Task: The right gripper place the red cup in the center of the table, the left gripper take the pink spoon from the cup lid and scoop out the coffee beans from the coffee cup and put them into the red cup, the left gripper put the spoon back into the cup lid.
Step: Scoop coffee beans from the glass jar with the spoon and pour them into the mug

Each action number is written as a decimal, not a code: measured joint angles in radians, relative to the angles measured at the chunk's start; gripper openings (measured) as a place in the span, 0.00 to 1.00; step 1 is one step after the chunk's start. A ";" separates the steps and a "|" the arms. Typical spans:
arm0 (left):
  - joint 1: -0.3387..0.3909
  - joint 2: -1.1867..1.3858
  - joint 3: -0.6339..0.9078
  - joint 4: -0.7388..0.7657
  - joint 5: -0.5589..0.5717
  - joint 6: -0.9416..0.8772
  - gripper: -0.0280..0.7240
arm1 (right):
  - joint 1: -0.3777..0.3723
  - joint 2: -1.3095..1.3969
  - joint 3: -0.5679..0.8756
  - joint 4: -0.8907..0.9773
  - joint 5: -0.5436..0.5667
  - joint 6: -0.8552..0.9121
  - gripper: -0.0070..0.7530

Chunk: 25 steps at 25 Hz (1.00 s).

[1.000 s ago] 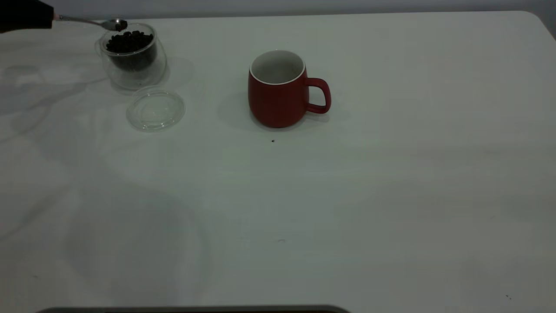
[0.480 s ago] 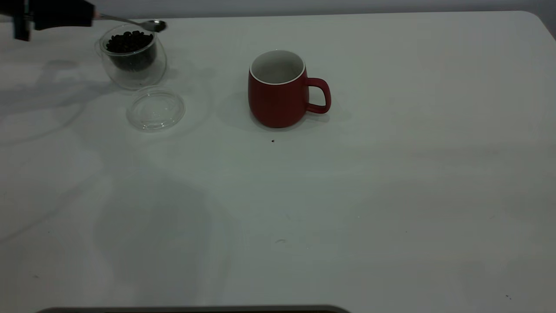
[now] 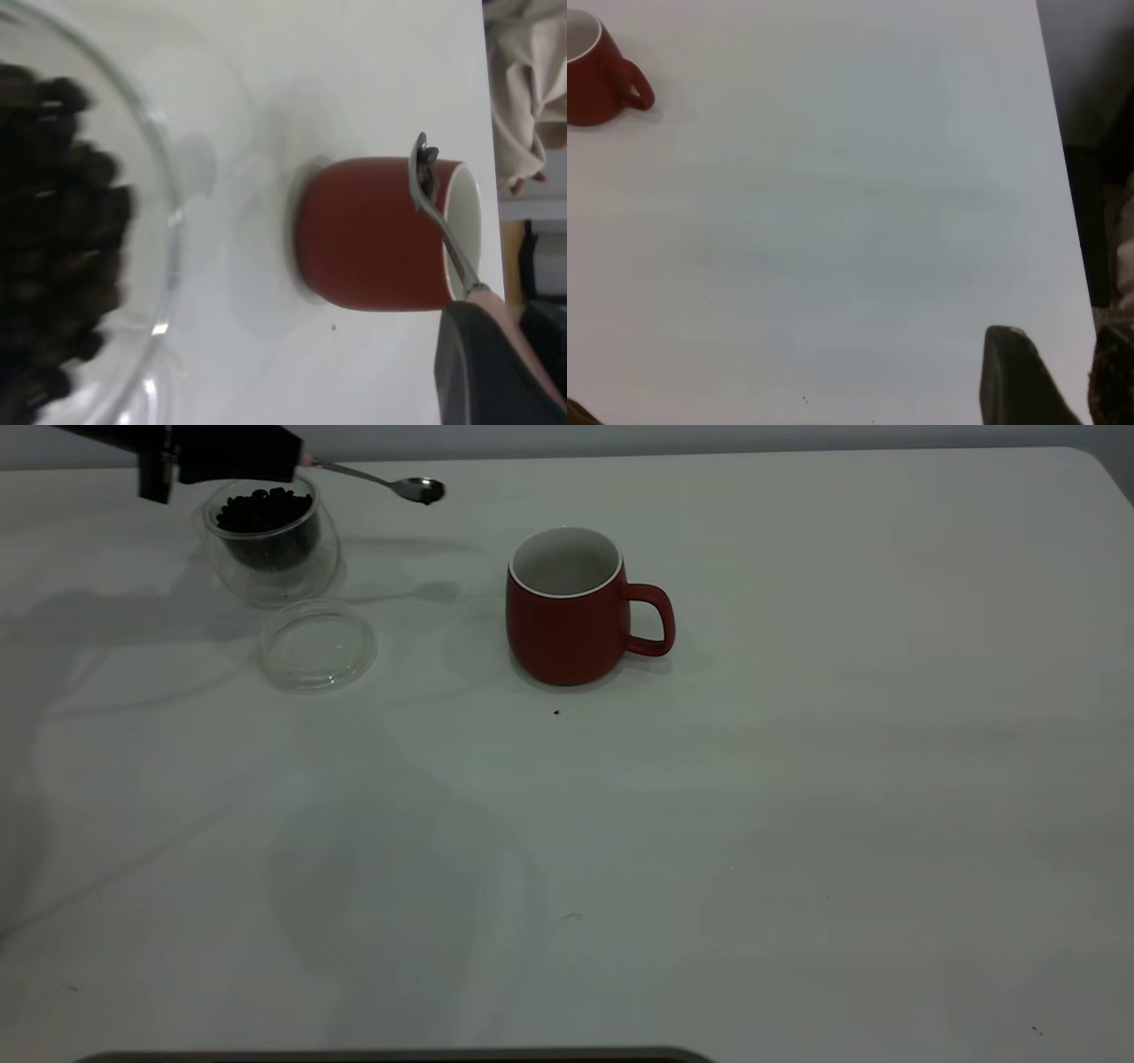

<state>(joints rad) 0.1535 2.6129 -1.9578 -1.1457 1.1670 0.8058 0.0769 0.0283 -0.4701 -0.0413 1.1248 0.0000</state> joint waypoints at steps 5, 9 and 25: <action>-0.052 0.000 0.000 0.000 0.000 -0.003 0.19 | 0.000 0.000 0.000 0.000 0.000 0.000 0.32; -0.091 0.000 0.000 0.000 0.000 -0.003 0.19 | 0.000 0.000 0.000 0.000 0.000 0.000 0.32; -0.173 0.000 0.000 0.012 0.001 0.211 0.19 | 0.000 0.000 0.000 0.000 0.000 0.000 0.32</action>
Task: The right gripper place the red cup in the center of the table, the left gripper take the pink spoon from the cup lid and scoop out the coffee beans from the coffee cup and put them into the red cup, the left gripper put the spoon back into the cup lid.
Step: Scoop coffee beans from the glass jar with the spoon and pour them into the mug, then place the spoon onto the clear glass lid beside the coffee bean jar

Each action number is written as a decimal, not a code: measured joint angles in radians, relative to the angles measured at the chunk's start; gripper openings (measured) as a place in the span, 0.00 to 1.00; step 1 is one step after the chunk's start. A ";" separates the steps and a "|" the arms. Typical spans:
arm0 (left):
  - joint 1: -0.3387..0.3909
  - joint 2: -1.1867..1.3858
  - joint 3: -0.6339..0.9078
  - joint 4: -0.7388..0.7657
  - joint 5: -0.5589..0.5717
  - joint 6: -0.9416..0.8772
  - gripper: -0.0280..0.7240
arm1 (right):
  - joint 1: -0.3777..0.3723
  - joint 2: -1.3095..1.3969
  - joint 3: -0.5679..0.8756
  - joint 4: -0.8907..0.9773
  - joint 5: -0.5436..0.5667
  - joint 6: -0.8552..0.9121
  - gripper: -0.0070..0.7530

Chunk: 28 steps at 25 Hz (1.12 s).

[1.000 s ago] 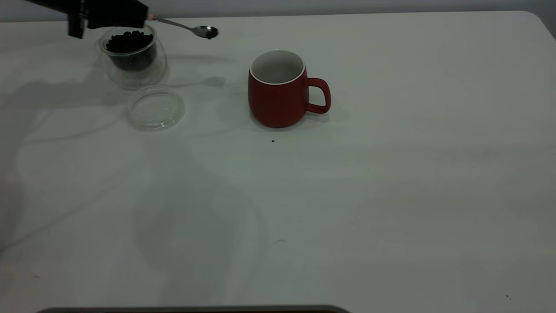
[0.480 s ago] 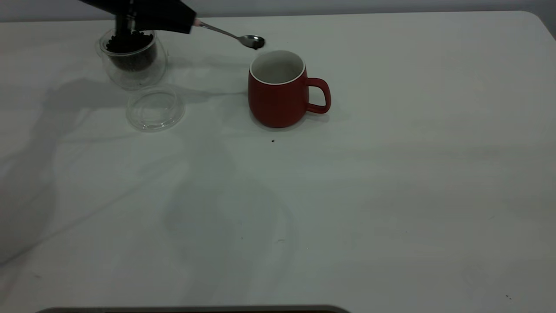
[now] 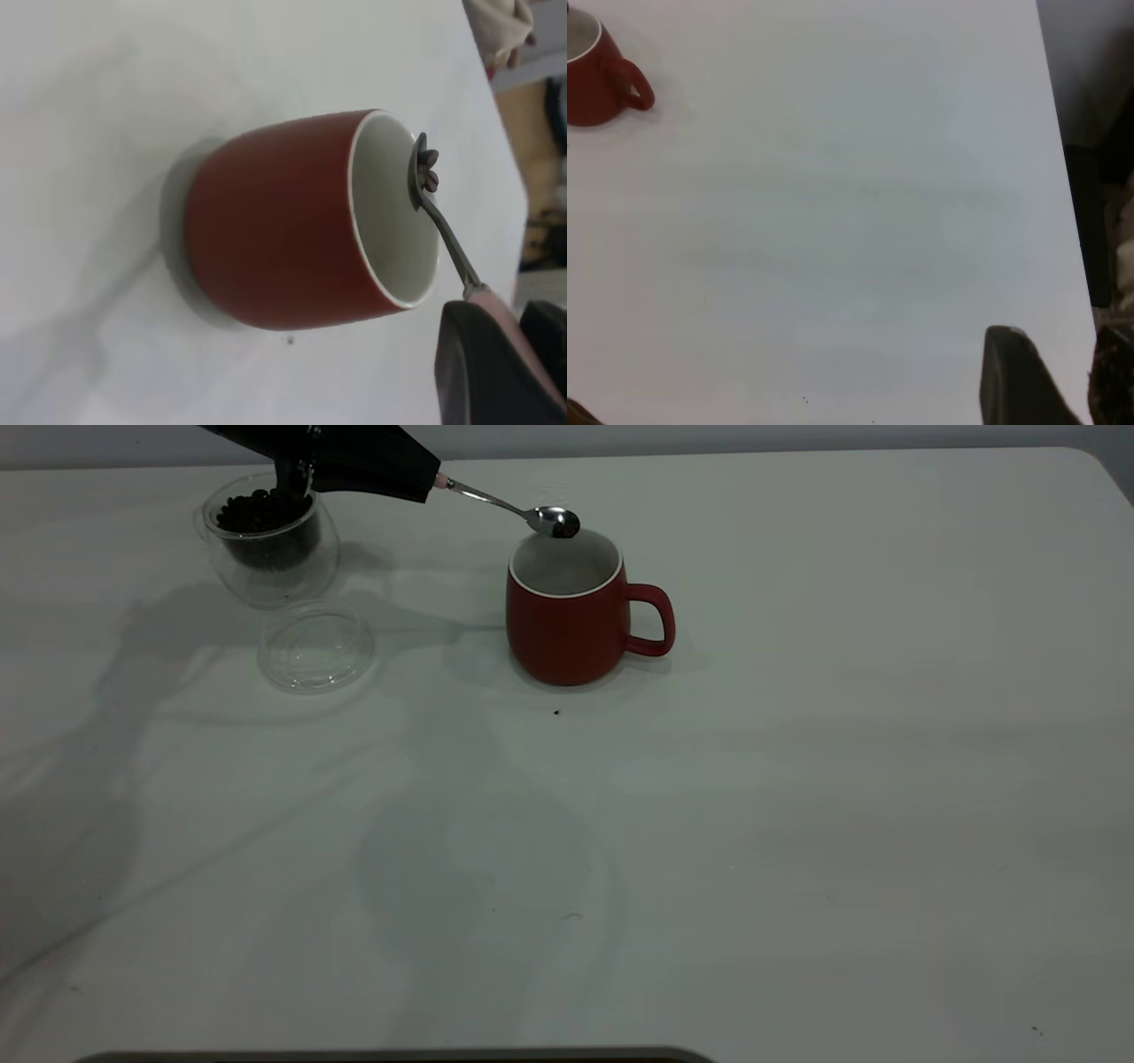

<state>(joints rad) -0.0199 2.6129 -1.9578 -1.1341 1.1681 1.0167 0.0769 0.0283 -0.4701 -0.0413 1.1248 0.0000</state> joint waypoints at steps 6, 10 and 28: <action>-0.007 0.000 0.000 0.010 0.000 0.229 0.19 | 0.000 0.000 0.000 0.000 0.000 0.000 0.32; -0.007 0.000 0.000 0.010 0.000 0.373 0.19 | 0.000 0.000 0.000 0.000 0.000 0.000 0.32; 0.029 -0.139 0.000 0.124 0.001 0.111 0.19 | 0.000 0.000 0.000 0.000 0.000 0.000 0.32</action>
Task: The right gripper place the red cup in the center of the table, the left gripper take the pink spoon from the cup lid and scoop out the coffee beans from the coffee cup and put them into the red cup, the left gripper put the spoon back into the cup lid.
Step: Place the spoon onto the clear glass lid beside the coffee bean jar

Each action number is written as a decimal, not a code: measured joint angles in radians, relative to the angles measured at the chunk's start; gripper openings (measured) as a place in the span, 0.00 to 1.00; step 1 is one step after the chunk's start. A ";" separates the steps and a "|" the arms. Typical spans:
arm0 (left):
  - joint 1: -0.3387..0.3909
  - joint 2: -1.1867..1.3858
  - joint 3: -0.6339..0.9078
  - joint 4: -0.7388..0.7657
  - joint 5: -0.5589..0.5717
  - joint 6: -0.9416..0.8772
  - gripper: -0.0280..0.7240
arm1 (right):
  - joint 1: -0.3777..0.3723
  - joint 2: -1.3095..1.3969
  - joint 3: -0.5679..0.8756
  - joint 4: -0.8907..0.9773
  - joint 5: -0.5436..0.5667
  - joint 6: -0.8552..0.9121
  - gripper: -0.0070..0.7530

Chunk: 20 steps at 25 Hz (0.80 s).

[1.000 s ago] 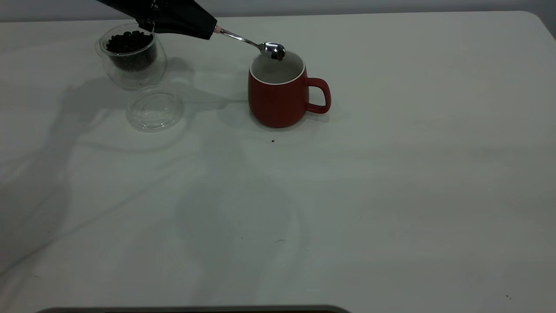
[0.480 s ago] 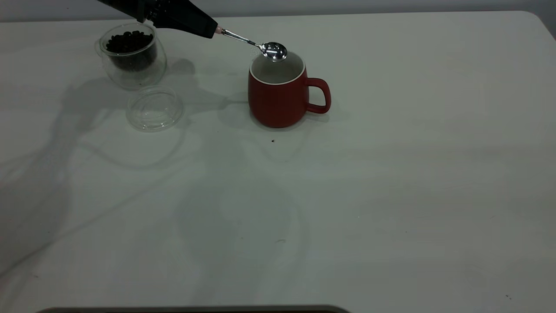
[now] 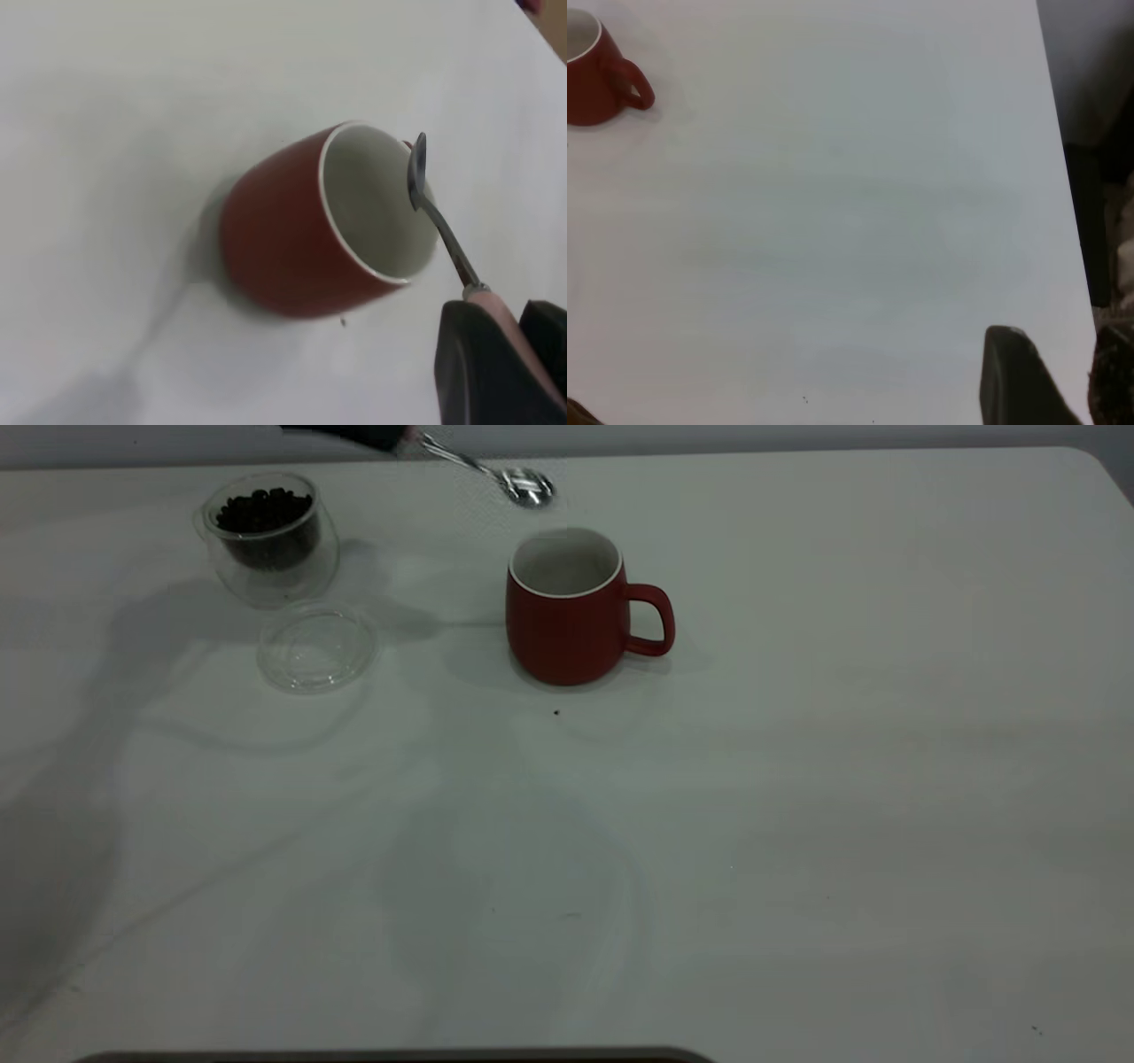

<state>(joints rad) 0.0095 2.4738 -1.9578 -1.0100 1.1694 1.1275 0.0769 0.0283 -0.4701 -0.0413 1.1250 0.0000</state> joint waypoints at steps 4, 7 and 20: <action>0.079 -0.108 0.000 0.015 0.000 -0.250 0.19 | 0.000 0.000 0.000 0.000 0.001 0.000 0.32; 0.117 -0.185 0.014 0.047 0.000 -0.344 0.19 | 0.000 0.000 0.000 0.000 0.001 0.000 0.32; 0.253 -0.315 0.516 0.114 -0.022 -0.256 0.19 | 0.000 0.000 0.000 0.000 0.001 0.000 0.32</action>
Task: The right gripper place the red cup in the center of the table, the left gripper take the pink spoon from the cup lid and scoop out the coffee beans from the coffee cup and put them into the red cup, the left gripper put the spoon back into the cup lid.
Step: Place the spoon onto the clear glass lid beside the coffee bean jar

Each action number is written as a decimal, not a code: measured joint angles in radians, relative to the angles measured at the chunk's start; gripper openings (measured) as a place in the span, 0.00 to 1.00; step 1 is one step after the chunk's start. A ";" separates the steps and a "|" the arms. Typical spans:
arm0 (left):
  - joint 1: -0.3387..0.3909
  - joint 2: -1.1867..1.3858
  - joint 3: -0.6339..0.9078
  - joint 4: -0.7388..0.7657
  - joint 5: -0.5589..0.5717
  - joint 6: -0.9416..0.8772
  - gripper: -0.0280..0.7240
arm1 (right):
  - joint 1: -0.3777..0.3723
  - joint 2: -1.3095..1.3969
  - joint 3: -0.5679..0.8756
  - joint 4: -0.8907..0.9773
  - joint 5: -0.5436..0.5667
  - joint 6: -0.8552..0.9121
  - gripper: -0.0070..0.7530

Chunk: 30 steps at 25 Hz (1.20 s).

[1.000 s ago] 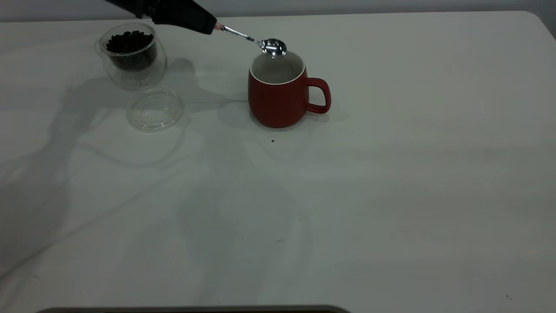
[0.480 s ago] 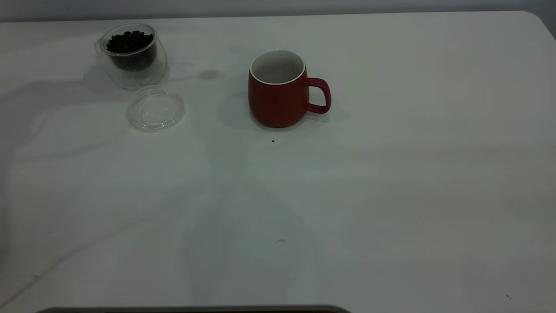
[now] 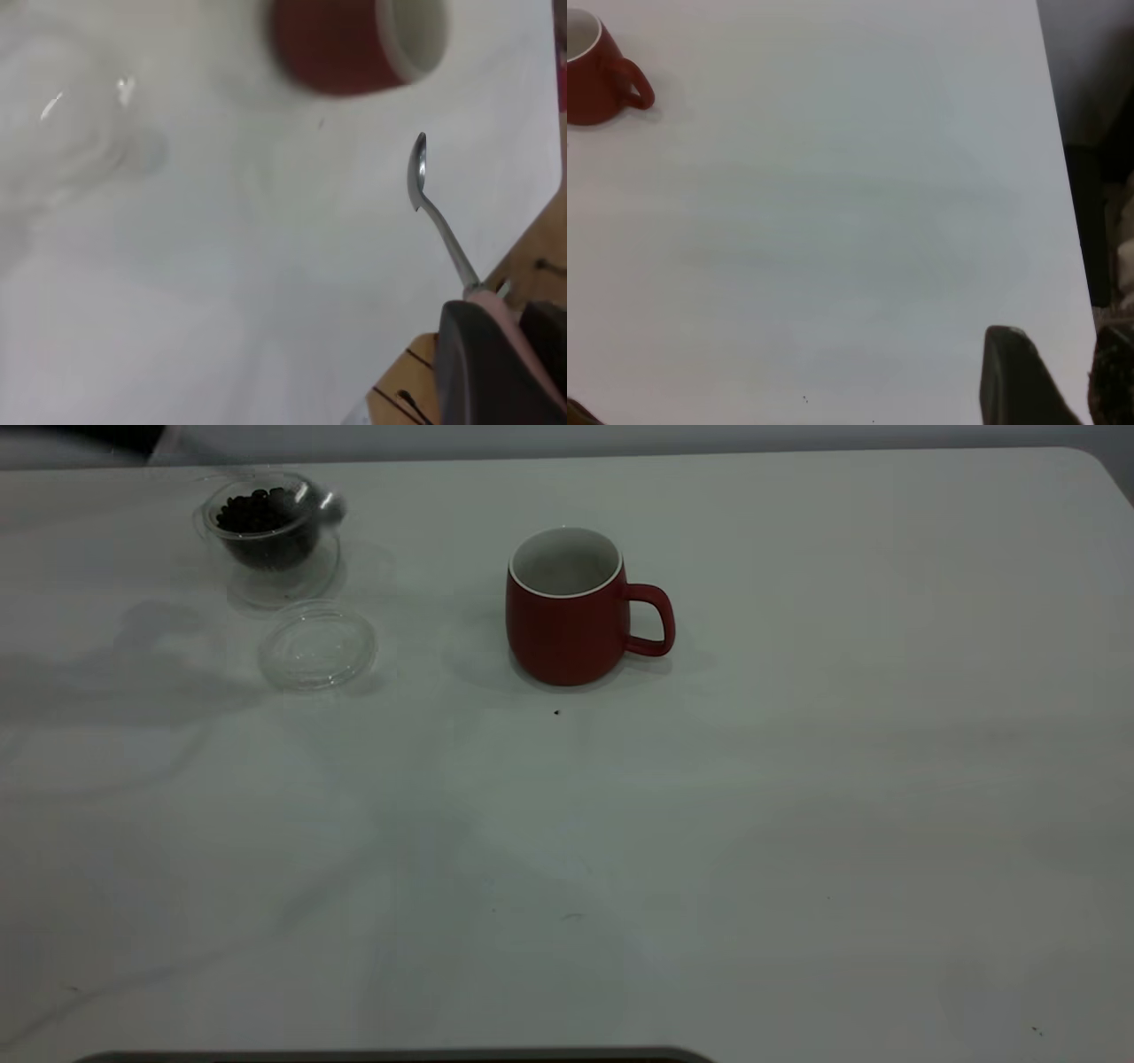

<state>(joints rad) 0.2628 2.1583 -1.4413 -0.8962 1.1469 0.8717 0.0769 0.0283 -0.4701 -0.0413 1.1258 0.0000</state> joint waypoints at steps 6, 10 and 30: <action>0.121 0.091 0.058 -0.092 -0.087 0.129 0.19 | 0.000 0.000 0.000 0.000 0.000 0.000 0.32; 0.120 0.162 0.058 -0.181 -0.148 0.205 0.19 | 0.000 0.000 0.000 0.000 0.000 0.000 0.32; 0.049 0.369 0.057 -0.376 -0.290 0.370 0.19 | 0.000 0.000 0.000 0.000 0.000 0.000 0.32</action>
<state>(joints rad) 0.3118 2.5269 -1.3839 -1.2718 0.8570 1.2418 0.0769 0.0283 -0.4701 -0.0413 1.1258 0.0000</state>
